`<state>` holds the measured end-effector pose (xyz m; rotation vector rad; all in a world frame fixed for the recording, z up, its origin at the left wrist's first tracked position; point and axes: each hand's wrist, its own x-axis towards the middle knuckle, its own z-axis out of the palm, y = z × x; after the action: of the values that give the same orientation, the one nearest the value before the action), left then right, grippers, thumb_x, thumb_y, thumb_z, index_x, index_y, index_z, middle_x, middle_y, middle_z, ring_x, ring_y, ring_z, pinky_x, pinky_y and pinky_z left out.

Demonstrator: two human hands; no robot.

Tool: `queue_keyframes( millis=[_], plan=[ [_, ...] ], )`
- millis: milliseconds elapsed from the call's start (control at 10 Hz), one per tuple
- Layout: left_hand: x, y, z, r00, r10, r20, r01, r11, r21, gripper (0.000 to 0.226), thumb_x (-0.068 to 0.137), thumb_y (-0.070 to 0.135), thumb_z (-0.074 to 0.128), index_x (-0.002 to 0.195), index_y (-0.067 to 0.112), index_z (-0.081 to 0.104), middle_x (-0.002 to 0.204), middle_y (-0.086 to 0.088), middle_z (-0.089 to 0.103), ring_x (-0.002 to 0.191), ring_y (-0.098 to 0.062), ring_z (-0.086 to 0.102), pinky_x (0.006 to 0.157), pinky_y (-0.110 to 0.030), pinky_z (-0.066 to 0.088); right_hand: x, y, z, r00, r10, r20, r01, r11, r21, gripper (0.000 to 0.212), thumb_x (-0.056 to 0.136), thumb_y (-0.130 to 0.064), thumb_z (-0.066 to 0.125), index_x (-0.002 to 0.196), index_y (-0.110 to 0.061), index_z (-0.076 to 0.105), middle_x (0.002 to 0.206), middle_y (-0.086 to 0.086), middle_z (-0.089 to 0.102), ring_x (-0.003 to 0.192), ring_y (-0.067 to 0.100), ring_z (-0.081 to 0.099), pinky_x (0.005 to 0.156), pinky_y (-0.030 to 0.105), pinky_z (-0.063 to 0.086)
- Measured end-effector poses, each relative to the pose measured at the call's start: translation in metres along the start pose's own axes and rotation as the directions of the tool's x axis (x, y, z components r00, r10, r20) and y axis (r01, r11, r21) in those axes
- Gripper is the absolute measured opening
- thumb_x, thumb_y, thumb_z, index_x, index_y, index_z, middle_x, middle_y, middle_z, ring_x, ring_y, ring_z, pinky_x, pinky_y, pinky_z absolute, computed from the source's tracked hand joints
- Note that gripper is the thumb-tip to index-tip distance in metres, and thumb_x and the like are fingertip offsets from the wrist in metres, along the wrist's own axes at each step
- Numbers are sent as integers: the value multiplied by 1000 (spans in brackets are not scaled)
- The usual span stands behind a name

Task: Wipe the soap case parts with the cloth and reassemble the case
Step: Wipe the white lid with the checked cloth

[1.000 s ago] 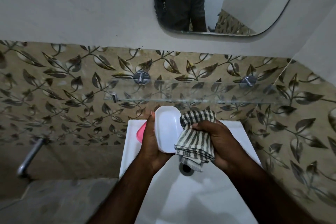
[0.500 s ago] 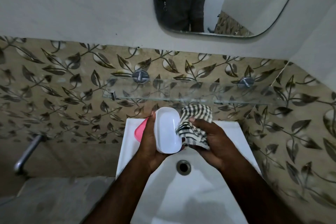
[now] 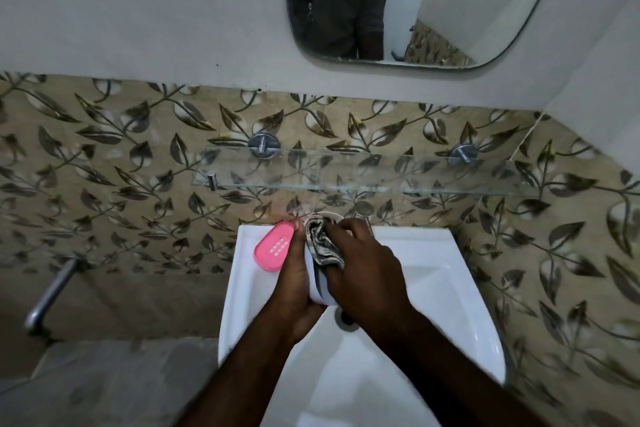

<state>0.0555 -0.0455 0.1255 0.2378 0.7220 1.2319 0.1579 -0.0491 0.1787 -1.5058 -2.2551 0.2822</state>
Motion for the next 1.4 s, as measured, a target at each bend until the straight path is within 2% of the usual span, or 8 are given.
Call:
queue_keyframes(
  millis=[300, 500, 600, 800, 1000, 1200, 1300, 1400],
  plan=[
    [-8, -4, -3, 995, -9, -96, 5, 999, -42, 61, 93, 64, 28, 91, 19, 68, 74, -6, 76, 75, -26, 70, 63, -36, 51, 11, 15, -2, 950, -211, 233, 209, 977, 33, 10, 82, -25, 62, 90, -22, 66, 92, 4, 65, 88, 28, 62, 66, 30, 40],
    [-1, -11, 1, 971, 103, -216, -51, 971, 233, 41, 101, 45, 36, 80, 18, 58, 72, 3, 68, 75, -13, 66, 74, -27, 48, 15, 43, -14, 952, 181, 249, -270, 879, 393, 26, 66, -38, 70, 82, -19, 62, 76, -3, 69, 74, 18, 66, 63, 32, 51],
    [-11, -15, -14, 988, 133, -83, -119, 980, 157, 38, 95, 59, 36, 95, 27, 58, 68, 17, 74, 66, 1, 70, 69, -28, 53, 7, 40, -13, 965, 228, 127, -257, 910, 325, 20, 74, -27, 68, 89, -22, 57, 78, -4, 68, 76, 19, 64, 65, 31, 50],
    [-8, -23, -1, 997, 29, -69, -18, 988, 155, 53, 93, 62, 29, 112, 26, 63, 92, 4, 78, 81, -11, 74, 66, -30, 56, -3, 10, 12, 997, 69, -35, -69, 997, 19, 28, 83, -29, 59, 111, -31, 61, 109, -6, 68, 103, 21, 63, 82, 30, 47],
    [-13, -13, -6, 992, 13, -125, -5, 998, 62, 55, 92, 63, 33, 107, 22, 67, 93, -3, 78, 80, -16, 75, 74, -37, 50, -6, 23, 12, 963, -175, 204, 142, 976, 164, 42, 77, -18, 56, 118, -24, 65, 110, 2, 67, 102, 25, 64, 84, 36, 51],
    [-15, -17, 1, 997, 9, -82, -3, 997, 72, 53, 98, 51, 31, 115, 14, 65, 113, -11, 72, 106, -25, 65, 99, -43, 45, 6, 23, 7, 981, 192, -30, -180, 955, 237, 24, 78, -25, 61, 101, -29, 69, 100, -4, 74, 97, 21, 67, 79, 29, 51],
    [-12, -13, 0, 997, 21, -81, -12, 994, 106, 58, 96, 55, 32, 119, 12, 64, 114, -14, 71, 103, -25, 68, 95, -41, 49, 4, 19, 12, 999, -23, -28, 27, 986, 163, 32, 75, -25, 60, 105, -24, 71, 101, 1, 73, 97, 26, 66, 82, 35, 52],
    [-9, -9, -13, 987, 42, -155, -20, 990, 139, 62, 95, 59, 33, 106, 6, 63, 103, -19, 73, 74, -20, 75, 68, -33, 60, -1, 27, 12, 930, -217, 296, 185, 974, 132, 27, 72, -28, 59, 96, -21, 69, 95, 4, 69, 94, 30, 65, 76, 38, 51]
  ],
)
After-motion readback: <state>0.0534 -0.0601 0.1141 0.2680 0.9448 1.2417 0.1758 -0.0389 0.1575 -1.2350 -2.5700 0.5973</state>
